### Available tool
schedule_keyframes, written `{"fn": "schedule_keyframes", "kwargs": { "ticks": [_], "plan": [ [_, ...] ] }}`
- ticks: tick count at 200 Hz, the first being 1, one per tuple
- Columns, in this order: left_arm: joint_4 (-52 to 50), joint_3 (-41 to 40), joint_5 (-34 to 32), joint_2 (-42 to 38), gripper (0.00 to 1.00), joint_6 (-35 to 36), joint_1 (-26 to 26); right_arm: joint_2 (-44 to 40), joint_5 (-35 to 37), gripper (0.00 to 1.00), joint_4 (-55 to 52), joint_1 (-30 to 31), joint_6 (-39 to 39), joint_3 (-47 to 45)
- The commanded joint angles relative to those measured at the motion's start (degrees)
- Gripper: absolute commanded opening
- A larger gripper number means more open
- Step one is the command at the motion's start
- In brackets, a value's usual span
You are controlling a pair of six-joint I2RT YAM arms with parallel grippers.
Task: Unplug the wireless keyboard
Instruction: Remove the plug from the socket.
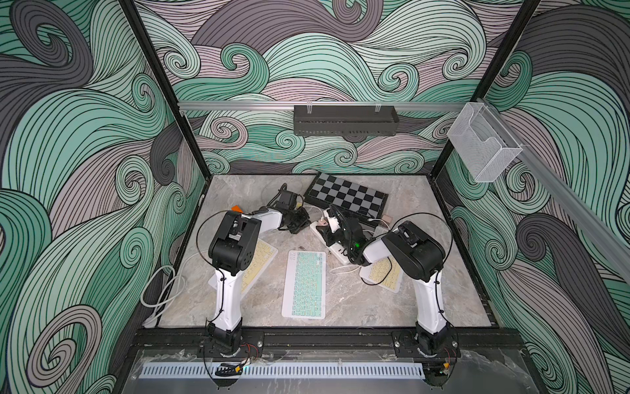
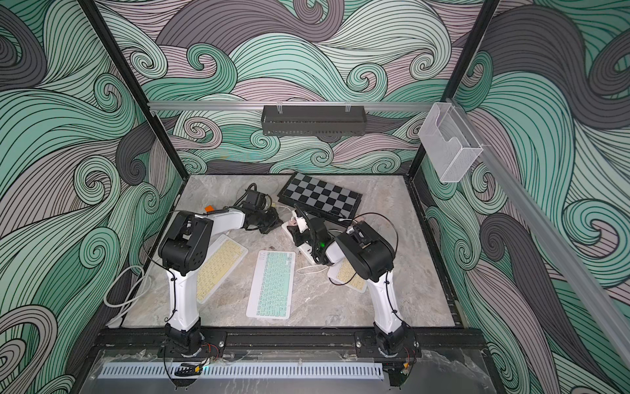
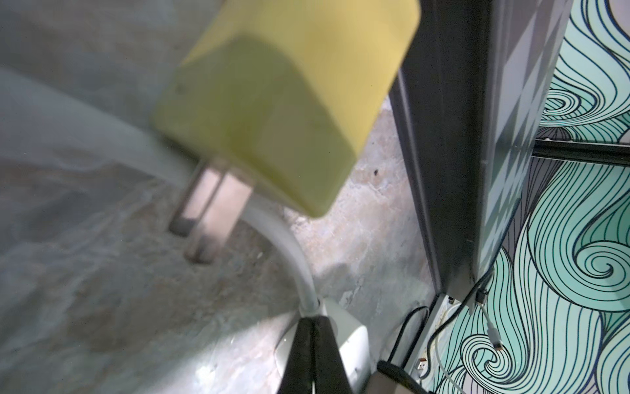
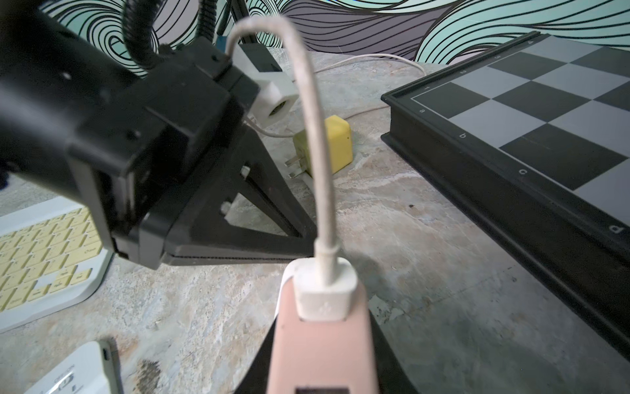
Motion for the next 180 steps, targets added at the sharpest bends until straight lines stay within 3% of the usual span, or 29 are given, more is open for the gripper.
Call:
{"fn": "schedule_keyframes", "kwargs": {
  "ticks": [1,67,151,180],
  "plan": [
    [-11.4,-3.1,7.9,7.6,0.0,-1.5,-5.9,-4.7,-11.5,0.0,24.8,3.0,-0.8,4.4],
    [-11.3,-2.8,8.2,8.6,0.0,-2.1,-5.8,-5.4,-13.0,0.0,25.9,6.0,-17.4,3.3],
    [-10.0,-3.8,8.4,9.8,0.0,-2.9,-5.9,-9.8,-16.0,0.0,27.7,4.3,1.6,5.6],
    [-9.8,-3.8,8.4,10.0,0.0,-3.0,-5.8,-12.3,-17.2,0.0,27.7,4.0,-2.2,5.5]
  ]
}}
